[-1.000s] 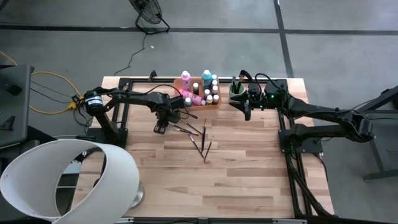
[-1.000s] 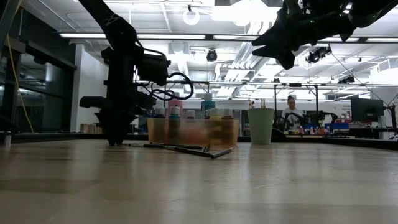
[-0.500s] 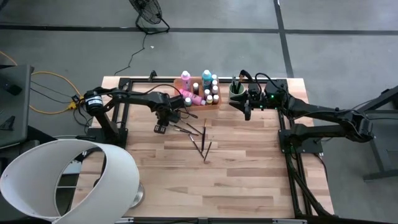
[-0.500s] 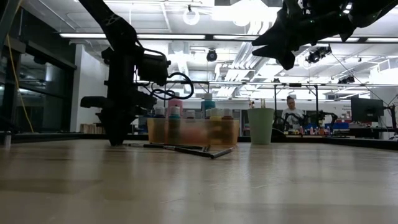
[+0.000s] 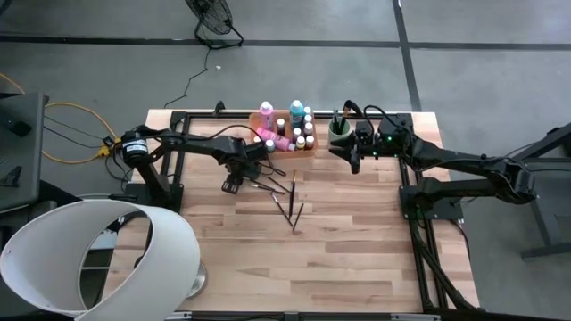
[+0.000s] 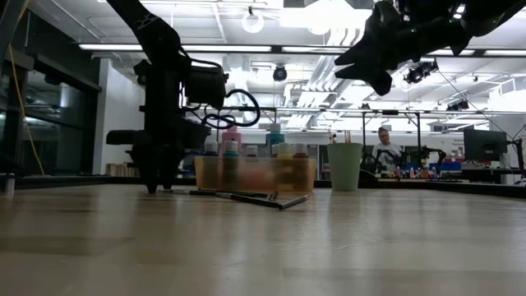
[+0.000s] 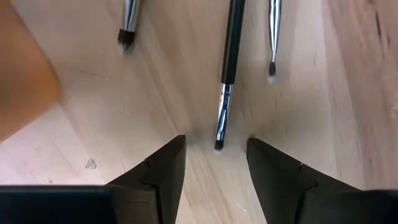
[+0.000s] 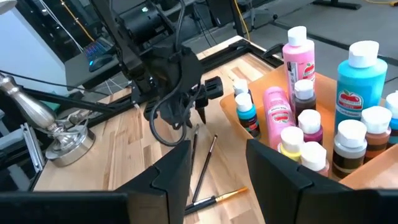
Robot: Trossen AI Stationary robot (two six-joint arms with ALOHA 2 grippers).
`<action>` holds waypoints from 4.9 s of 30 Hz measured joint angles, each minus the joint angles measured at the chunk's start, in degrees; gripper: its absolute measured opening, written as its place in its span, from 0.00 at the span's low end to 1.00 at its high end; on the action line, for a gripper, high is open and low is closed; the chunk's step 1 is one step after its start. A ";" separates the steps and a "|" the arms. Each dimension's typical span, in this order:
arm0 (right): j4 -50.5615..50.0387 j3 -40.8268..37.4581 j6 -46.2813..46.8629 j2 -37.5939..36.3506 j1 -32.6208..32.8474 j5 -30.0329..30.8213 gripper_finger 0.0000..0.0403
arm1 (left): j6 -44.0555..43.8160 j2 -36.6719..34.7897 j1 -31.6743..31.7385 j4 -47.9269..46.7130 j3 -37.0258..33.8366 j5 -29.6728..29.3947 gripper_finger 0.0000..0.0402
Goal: Pick & Place Paint Supplies
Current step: Put the silver paint brush into the green cup
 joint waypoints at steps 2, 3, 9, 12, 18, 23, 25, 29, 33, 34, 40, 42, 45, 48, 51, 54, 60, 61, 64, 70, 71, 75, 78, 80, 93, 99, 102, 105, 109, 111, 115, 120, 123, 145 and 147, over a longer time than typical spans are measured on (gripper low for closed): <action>-0.26 0.00 0.01 0.00 0.00 -0.34 0.37 | -0.39 0.00 0.03 0.30 0.00 0.35 0.42; -0.30 0.00 0.00 0.00 0.00 -0.63 0.37 | -0.57 0.00 0.03 0.57 0.00 0.47 0.42; -0.31 0.00 0.00 0.00 0.00 -1.61 0.37 | -0.64 0.74 0.03 0.45 0.20 1.30 0.42; -0.33 0.00 0.00 0.00 0.01 -1.59 0.37 | -1.04 1.06 0.07 0.13 0.22 1.81 0.42; -0.44 0.00 0.00 0.00 0.02 -1.82 0.37 | -2.11 2.41 0.03 -0.70 0.22 2.92 0.28; -0.50 0.00 0.00 0.00 0.00 -1.83 0.37 | -2.32 2.52 0.01 -1.31 0.20 3.14 0.15; -0.48 0.00 0.00 0.00 0.00 -1.85 0.37 | -2.46 2.56 -0.01 -1.24 0.17 3.14 0.10; -0.48 0.00 0.00 0.00 0.00 -2.83 0.37 | -4.26 2.60 -0.01 -1.38 0.17 3.12 0.02; -0.47 0.00 0.05 0.00 0.47 -2.92 0.37 | -6.38 2.59 -0.01 -1.65 0.15 3.10 0.01; -0.46 0.00 0.02 0.00 0.74 -2.92 0.37 | -6.88 2.40 -0.01 -1.92 0.15 3.08 0.01; -0.12 0.00 0.19 0.00 3.83 -2.73 0.37 | -10.05 0.43 -0.09 -4.88 0.96 0.37 0.00; 0.84 0.00 1.15 0.00 5.17 -2.19 0.36 | -11.06 -0.55 -0.08 -7.74 1.36 -1.26 0.00; 2.51 0.00 3.23 0.00 7.28 -0.25 0.36 | -11.60 -2.10 -0.87 -8.15 4.00 -5.03 0.00; 3.94 0.00 5.08 0.00 9.47 1.72 0.35 | -11.51 -2.55 -2.28 -11.50 5.80 -7.35 0.00; 5.34 0.02 8.07 0.00 11.58 3.53 0.35 | -10.75 -2.69 -4.89 -12.27 8.53 -9.60 0.00; 5.14 0.02 11.51 0.00 12.96 4.46 0.35 | -7.98 -2.65 -8.12 -13.32 10.38 -13.96 0.00; 2.89 0.02 19.47 0.00 13.11 3.15 0.36 | 1.43 -2.69 -15.17 -9.94 13.86 -28.40 0.00; 2.02 0.02 20.88 0.00 12.87 3.09 0.36 | 3.74 -2.69 -16.25 -8.71 14.40 -30.91 0.00; -0.90 0.02 23.87 0.76 12.20 0.95 0.36 | 10.67 -2.69 -19.16 -5.43 15.82 -37.01 0.00; 0.62 0.02 28.92 6.96 12.79 -6.56 0.37 | 27.77 -2.75 -23.55 7.82 17.31 -45.77 0.00; 1.55 0.02 29.70 8.29 12.97 -7.52 0.39 | 30.76 -2.75 -24.13 10.45 17.35 -46.68 0.00; 9.03 0.02 31.62 13.18 13.00 -9.87 0.49 | 41.20 -2.78 -25.81 19.22 17.42 -48.05 0.00; 12.53 0.02 31.24 15.25 12.79 -9.84 0.58 | 46.97 -2.78 -26.52 23.21 17.42 -48.09 0.00; 12.93 0.02 31.21 15.71 12.53 -9.36 0.62 | 49.32 -2.80 -26.77 24.75 17.42 -48.11 0.00; 20.55 0.04 30.88 18.02 12.51 -5.71 0.63 | 58.48 -2.82 -26.64 34.88 17.42 -46.21 0.00; 27.98 1.32 32.81 23.12 12.87 -7.71 0.63 | 59.62 -2.82 -26.64 35.30 17.42 -44.81 0.00; 27.88 3.52 32.38 25.24 13.00 -9.35 0.63 | 59.50 -2.82 -26.64 35.23 17.42 -44.70 0.00; 27.70 4.78 31.21 26.14 12.98 -10.23 0.61 | 59.42 -2.82 -26.64 35.19 17.42 -44.70 0.00; 27.90 5.01 30.67 26.14 11.90 -10.63 0.53 | 59.30 -2.82 -26.64 35.04 17.42 -44.97 0.00; 27.81 5.01 30.93 26.14 11.20 -10.81 0.48 | 59.20 -2.82 -26.64 35.02 17.42 -45.02 0.00; 27.69 4.98 30.77 26.14 10.51 -10.81 0.35 | 59.17 -2.82 -26.64 35.01 17.42 -45.10 0.00; 27.90 5.01 28.96 26.14 10.56 -12.52 0.18 | 57.79 -2.82 -26.64 34.97 17.41 -45.13 0.00; 27.48 4.97 27.72 26.14 10.65 -13.62 0.07 | 57.67 -2.84 -26.65 35.05 17.42 -45.21 0.00; 25.98 4.96 22.89 24.77 6.37 -10.33 0.03 | 24.13 -7.19 -25.74 25.40 17.25 -47.78 0.29; 23.67 5.03 21.09 22.91 4.94 -7.64 0.03 | 15.38 -7.96 -24.97 22.46 17.46 -47.54 0.29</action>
